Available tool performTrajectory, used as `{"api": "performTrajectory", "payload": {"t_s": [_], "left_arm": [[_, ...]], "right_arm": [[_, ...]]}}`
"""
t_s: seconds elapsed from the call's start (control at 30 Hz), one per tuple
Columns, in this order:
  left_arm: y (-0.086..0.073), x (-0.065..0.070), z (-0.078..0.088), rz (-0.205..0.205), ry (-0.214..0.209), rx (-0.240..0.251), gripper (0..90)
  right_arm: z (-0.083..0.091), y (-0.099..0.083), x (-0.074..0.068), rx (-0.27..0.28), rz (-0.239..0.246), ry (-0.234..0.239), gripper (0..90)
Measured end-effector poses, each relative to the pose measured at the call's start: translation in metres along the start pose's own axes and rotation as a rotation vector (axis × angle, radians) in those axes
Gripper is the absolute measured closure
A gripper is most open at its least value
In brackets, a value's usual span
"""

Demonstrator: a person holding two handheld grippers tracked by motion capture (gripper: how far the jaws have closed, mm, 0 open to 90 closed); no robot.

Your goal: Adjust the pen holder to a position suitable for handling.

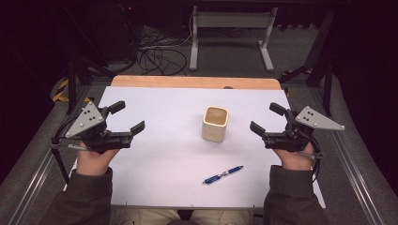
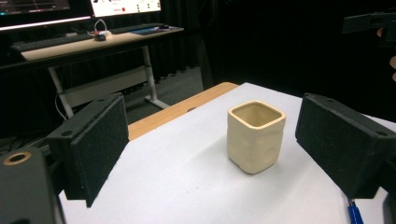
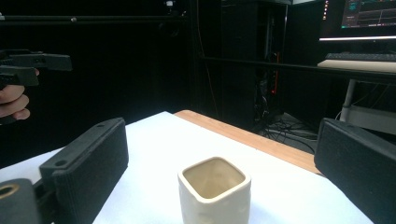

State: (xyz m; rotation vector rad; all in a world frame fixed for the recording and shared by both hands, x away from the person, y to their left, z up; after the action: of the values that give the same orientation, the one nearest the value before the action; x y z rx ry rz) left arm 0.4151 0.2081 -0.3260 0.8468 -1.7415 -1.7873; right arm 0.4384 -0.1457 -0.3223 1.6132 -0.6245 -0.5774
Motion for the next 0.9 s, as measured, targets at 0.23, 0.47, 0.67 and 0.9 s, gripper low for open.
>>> {"api": "performTrajectory", "payload": {"t_s": [0.23, 0.47, 0.67, 0.9], "left_arm": [[-0.01, 0.016, -0.013, -0.002, -0.051, -0.046, 12.2], [-0.021, 0.033, -0.028, -0.019, -0.101, -0.085, 13.5], [-0.026, 0.045, -0.036, -0.027, -0.133, -0.104, 13.7], [-0.031, 0.058, -0.043, -0.016, -0.166, -0.12, 14.8]], "right_arm": [[0.0, 0.0, 0.0, -0.002, 0.001, 0.001, 3.5], [-0.001, -0.003, 0.001, -0.01, -0.002, 0.003, 3.5], [-0.001, -0.004, 0.0, -0.016, 0.001, 0.003, 3.6], [-0.003, -0.008, 0.0, -0.036, 0.01, 0.006, 4.6]]}}
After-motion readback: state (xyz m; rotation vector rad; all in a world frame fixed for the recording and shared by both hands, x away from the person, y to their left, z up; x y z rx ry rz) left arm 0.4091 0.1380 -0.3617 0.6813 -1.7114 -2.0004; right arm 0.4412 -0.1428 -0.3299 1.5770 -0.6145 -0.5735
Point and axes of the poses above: each handheld gripper's, and its own axes: z roughly backward along the jaws, y roughly out of its top, x roughly to its right, the point moved 10 cm from there along -z, roughly forward along the jaws, and after that the axes turned 10 degrees about x, right-handed, at the moved point
